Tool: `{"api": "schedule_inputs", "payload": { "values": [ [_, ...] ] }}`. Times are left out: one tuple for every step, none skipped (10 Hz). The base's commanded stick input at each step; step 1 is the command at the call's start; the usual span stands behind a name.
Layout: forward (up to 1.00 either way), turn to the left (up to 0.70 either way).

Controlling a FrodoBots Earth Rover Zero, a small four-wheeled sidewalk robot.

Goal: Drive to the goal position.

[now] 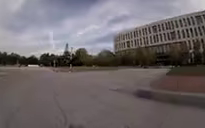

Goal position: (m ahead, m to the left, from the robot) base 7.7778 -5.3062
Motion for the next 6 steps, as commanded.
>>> {"api": "schedule_inputs", "payload": {
  "values": [
    [1.0, -0.17],
    [1.0, -0.26],
    [1.0, -0.3],
    [1.0, -0.29],
    [1.0, -0.3],
    [1.0, -0.35]
  ]
}}
